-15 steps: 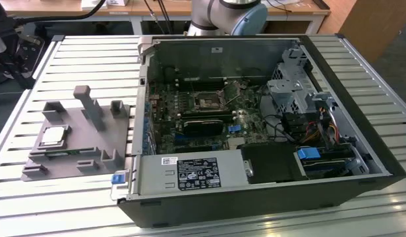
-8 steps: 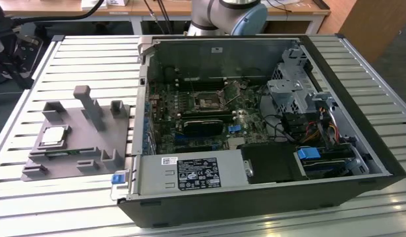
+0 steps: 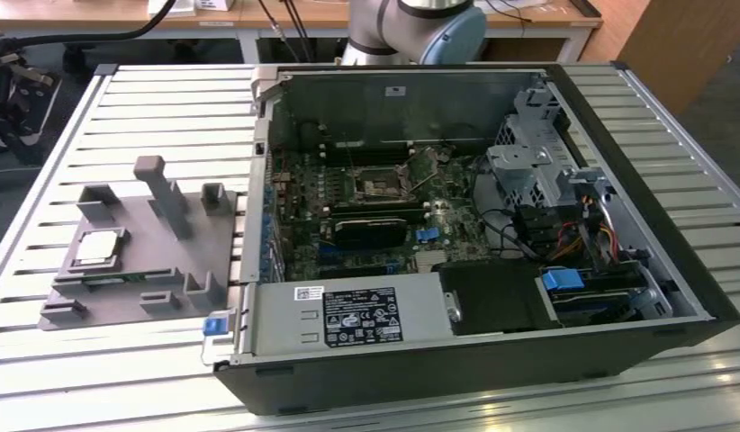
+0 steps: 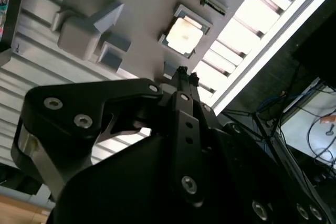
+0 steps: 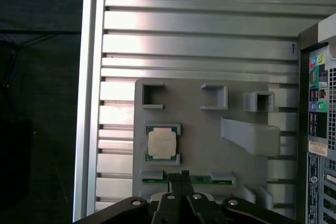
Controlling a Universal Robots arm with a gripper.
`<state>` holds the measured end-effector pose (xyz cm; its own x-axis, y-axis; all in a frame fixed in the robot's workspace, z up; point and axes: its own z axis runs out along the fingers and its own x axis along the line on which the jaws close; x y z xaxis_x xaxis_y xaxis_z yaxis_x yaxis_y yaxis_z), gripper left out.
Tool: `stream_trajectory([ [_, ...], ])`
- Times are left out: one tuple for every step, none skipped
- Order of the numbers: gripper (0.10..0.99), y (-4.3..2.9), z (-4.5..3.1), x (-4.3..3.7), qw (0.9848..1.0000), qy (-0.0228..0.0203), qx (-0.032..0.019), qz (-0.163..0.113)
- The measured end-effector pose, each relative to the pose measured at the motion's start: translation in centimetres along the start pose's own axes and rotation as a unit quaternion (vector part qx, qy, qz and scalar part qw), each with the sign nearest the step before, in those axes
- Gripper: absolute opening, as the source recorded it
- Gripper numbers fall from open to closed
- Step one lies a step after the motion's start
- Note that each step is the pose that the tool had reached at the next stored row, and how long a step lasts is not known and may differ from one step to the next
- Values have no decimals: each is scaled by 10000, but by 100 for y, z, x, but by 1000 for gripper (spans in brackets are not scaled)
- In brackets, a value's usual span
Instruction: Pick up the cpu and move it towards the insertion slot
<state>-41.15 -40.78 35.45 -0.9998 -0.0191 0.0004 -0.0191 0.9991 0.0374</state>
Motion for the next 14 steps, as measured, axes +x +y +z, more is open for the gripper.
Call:
stream_trajectory([
  [106,0,7,21,10000,0,0,0],
  [106,1,15,40,10000,0,1,1],
  [106,0,23,51,10000,1,1,0],
  [106,0,31,52,10000,-1,2,0],
  [114,0,33,52,10000,1,12,0],
  [169,-1,36,52,10000,2,15,0],
  [169,-1,41,53,10000,1,15,0],
  [235,-1,46,53,10000,1,15,0],
  [294,-1,52,53,10000,1,15,0],
  [294,-2,60,53,10000,0,14,0],
  [349,-2,67,53,10000,0,15,0],
  [408,-2,75,54,10000,0,15,0],
  [408,-3,83,54,10000,1,16,0],
  [467,-3,92,55,10000,0,16,0],
])
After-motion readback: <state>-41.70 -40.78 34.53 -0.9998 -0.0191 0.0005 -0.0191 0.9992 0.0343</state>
